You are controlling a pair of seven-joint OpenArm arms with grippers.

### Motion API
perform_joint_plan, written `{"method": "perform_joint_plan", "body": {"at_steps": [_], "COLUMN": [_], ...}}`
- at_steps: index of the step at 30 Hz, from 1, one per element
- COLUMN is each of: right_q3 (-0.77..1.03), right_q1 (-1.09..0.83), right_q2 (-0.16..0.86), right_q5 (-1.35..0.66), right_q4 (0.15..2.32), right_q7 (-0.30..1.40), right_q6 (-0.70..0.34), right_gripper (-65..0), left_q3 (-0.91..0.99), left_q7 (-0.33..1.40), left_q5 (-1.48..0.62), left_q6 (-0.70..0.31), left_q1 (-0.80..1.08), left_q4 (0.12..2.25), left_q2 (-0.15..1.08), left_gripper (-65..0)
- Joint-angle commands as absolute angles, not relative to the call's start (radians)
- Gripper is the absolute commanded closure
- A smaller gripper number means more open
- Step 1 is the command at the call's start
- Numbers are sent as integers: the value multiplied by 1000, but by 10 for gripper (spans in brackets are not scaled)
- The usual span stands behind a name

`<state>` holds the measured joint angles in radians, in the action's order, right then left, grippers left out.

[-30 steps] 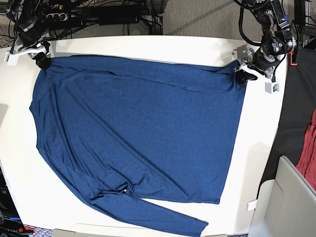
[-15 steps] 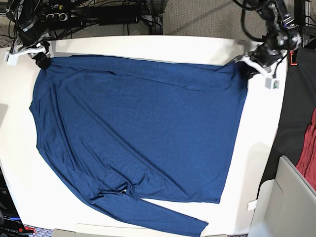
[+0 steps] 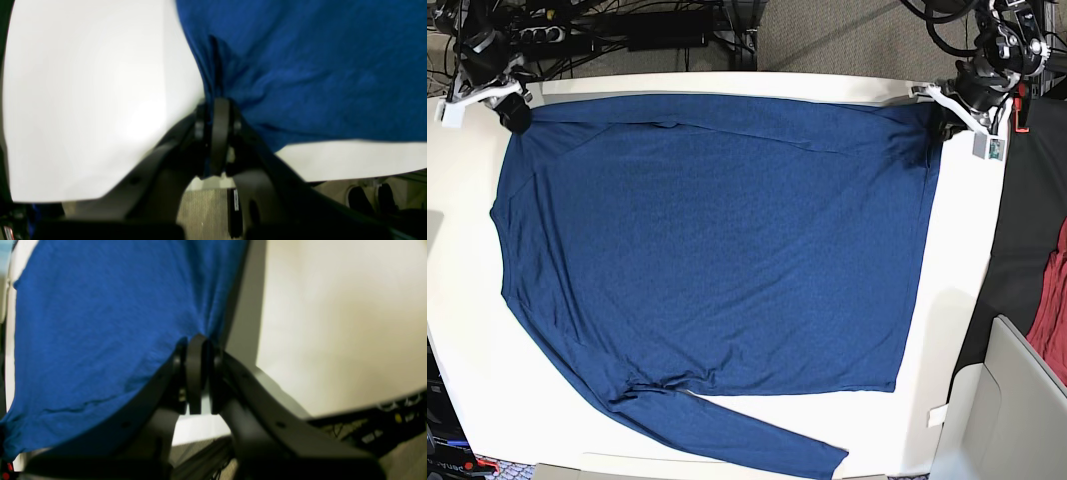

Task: Fold the T-shirt properly
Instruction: 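Lift the shirt with both grippers and drag it toward the robot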

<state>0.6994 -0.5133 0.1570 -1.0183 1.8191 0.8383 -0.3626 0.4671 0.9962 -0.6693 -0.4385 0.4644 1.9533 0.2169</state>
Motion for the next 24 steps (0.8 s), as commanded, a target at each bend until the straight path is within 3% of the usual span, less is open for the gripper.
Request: {"method": "perform_joint_plan", "body": {"at_steps": [1,5,11,24], "right_q3": [710,708,702,664], "right_q1": [-493,-412,-274,19], "right_q2": [173,177,197,248], "right_q5": [-1035,-1026,-974,-969], "right_q4": [1837,1833,1765,1478], "right_q7": [816,816,816,816], "right_q6": [-375,-380,-447,-452], "right_gripper": [-17,-17,-17,-17], "left_q3": [476,473,475,467], "left_q7": [981,997,1150,1127], "left_q5": [-684,-679,-677,-676], "left_q6": [-441,-441,-441,-441], "left_q1": [461,361,134,-108], "left_q4": [1972,1965,1951,1662], "left_q2": [229,229,228,225], "left_gripper": [-1,-1,-1,-1]}}
